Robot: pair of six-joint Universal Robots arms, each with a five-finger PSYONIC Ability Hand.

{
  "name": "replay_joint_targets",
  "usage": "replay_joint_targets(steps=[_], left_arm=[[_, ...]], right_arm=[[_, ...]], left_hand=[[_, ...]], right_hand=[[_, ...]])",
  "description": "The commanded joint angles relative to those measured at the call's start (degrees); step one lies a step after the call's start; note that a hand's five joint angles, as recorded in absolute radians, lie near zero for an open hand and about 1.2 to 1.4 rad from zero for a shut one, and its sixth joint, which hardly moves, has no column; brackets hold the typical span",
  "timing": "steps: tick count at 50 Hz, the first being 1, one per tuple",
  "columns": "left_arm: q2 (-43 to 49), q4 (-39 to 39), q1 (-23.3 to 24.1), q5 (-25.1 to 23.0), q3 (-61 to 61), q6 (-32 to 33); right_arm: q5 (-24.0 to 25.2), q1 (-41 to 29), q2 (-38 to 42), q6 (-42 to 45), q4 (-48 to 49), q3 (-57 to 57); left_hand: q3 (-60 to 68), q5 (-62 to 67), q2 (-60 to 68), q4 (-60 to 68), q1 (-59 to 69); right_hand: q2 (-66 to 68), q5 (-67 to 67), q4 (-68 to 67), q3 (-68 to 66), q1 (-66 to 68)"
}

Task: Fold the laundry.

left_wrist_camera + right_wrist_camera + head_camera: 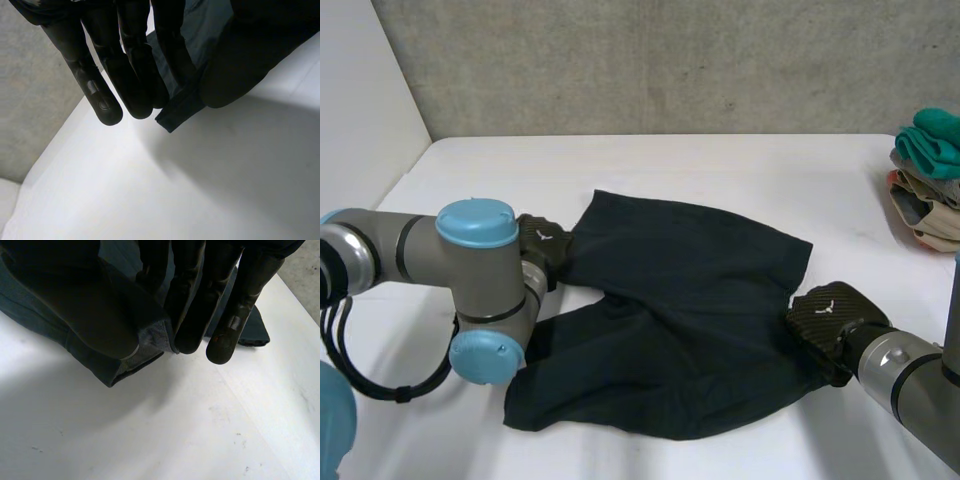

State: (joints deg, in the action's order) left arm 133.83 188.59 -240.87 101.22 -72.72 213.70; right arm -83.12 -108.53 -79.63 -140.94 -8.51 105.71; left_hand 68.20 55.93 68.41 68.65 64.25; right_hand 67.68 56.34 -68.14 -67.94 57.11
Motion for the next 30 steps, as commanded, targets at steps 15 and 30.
replay_joint_targets(steps=[15, 30], left_arm=[[-22.5, -0.1, 0.9, 0.6, -17.0, -2.4], [-52.2, -12.0, 1.7, -15.7, -43.9, -8.1]], right_arm=[[0.1, 0.2, 0.0, -4.3, 1.9, 0.0], [0.1, 0.3, 0.3, -6.4, 3.4, -0.2]], left_hand=[[-48.1, -45.8, -48.3, -48.5, -44.1], [-24.7, -22.4, -24.9, -25.1, -20.7]], right_hand=[[12.3, 13.7, -11.9, -12.1, 22.9], [12.3, 13.7, -11.9, -12.1, 22.9]])
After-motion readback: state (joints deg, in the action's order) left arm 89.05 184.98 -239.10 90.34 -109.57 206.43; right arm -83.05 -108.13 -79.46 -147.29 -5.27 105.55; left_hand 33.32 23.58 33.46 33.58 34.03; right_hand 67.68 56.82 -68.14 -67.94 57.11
